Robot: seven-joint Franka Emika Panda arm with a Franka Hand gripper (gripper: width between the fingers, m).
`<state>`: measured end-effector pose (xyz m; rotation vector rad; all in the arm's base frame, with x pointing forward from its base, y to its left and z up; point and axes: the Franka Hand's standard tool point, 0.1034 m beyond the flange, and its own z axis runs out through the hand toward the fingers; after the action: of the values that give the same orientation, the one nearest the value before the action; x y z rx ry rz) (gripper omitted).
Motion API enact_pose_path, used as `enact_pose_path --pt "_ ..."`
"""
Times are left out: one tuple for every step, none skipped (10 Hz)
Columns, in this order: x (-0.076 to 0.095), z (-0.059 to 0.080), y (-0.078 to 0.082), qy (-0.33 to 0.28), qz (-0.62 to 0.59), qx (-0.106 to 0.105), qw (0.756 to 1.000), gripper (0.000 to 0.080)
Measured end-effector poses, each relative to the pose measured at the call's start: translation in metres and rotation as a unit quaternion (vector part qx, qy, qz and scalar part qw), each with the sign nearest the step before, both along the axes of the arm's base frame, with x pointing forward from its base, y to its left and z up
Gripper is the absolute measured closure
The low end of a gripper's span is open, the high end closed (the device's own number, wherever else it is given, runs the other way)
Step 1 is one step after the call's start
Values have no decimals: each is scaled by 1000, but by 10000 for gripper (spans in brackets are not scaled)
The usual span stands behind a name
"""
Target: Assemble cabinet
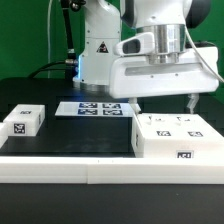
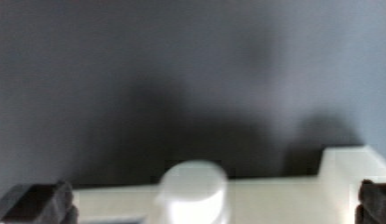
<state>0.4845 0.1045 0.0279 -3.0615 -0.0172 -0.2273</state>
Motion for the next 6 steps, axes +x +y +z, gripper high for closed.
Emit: enact_pose_path --pt "0 -9 -1 -10 10 -10 1000 2" --pt "0 -16 -8 -15 21 -20 999 2" --pt "3 -18 -16 -16 34 -25 999 2" --pt "5 -18 -19 -18 37 -26 999 2" --pt "4 -18 -17 -18 39 -26 999 2" --pt "4 -18 -17 -18 40 -26 999 2"
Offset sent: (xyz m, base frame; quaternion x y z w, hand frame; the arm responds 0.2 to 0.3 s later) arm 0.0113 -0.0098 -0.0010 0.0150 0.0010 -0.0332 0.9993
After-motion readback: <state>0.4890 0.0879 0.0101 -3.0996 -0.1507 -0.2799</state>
